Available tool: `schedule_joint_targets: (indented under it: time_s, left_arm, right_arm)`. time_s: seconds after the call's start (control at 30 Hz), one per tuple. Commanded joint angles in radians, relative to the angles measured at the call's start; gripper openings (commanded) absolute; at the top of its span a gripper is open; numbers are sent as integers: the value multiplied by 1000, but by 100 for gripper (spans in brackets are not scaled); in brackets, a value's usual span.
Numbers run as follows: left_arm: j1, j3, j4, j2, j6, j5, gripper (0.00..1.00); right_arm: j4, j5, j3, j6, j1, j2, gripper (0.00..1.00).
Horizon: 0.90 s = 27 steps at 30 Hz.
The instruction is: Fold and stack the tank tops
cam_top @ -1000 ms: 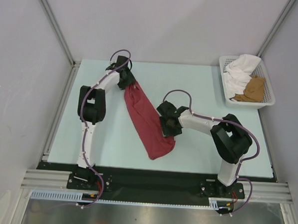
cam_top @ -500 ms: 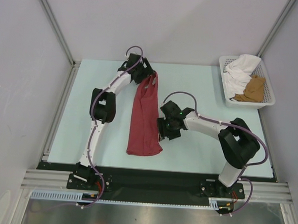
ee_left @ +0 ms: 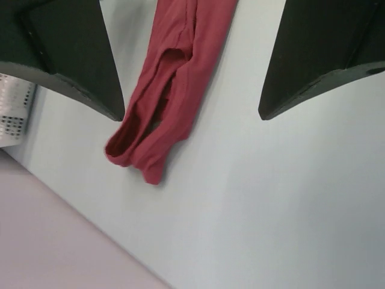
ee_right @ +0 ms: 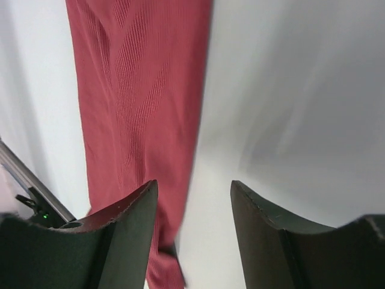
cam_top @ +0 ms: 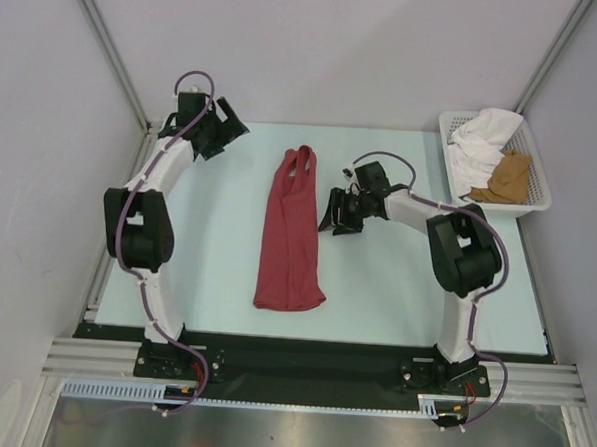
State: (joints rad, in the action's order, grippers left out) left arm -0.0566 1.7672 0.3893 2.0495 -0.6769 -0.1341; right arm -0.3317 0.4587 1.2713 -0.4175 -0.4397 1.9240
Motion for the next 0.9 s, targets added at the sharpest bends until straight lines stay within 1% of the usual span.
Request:
schedule_joint_targets:
  time_s: [0.0,0.03,0.07,0.1,0.13,0.17,0.3,0.33,0.37,0.47,0.57,0.67,0.7,0.77,0.87]
  left_arm:
    - [-40,-136,-97,-142,66,-70,100]
    - [-46,-196,-137,-205,57,-94,100]
    - [-51,-309,-171,-233,53,-128,100]
    - [-63,-355,-214,-259,56,-137,100]
    - [-71,-426,-216,-299,60,-139,100]
    - [-78,-457,-219,-313,66,-134,100]
    - [-106,-569,-237,-359,92,-136,99]
    - [-114,-606,-247,-367,91,-137,99]
    - [-117,-620,-263,-376,88,-130,98]
    - [-130,-660,-302,-371,86,-127,97]
    - [-143,-644,-288,-345,96,-118,95]
    - [-157,-643,-303,-313,99,-116,93]
    - [-160,-640,-319,-302,91,-121,91]
    - [-169,-611,-316,-253,91,-136,89]
    - [-186,-557,-297,-197,96,-124,87]
  right_arm:
    - [126,142,124,-24,12,122,57]
    - [144,150,144,-52,16,148,57]
    - [167,155,189,-67,19,200,57]
    - [189,165,201,-79,25,222,56]
    - [210,170,212,-96,30,239,55]
    - [239,164,224,-124,32,256,54]
    - [267,106,282,-170,41,322,53]
    - [264,94,293,-176,42,331,53]
    - [249,46,306,-182,42,340,53]
    - [223,0,359,-191,41,380,49]
    - [206,-23,407,-193,35,417,40]
    - [175,-38,459,-185,32,455,27]
    - [166,-46,473,-185,35,464,14]
    - [157,-63,485,-191,44,478,0]
    - [183,-58,468,-221,76,475,0]
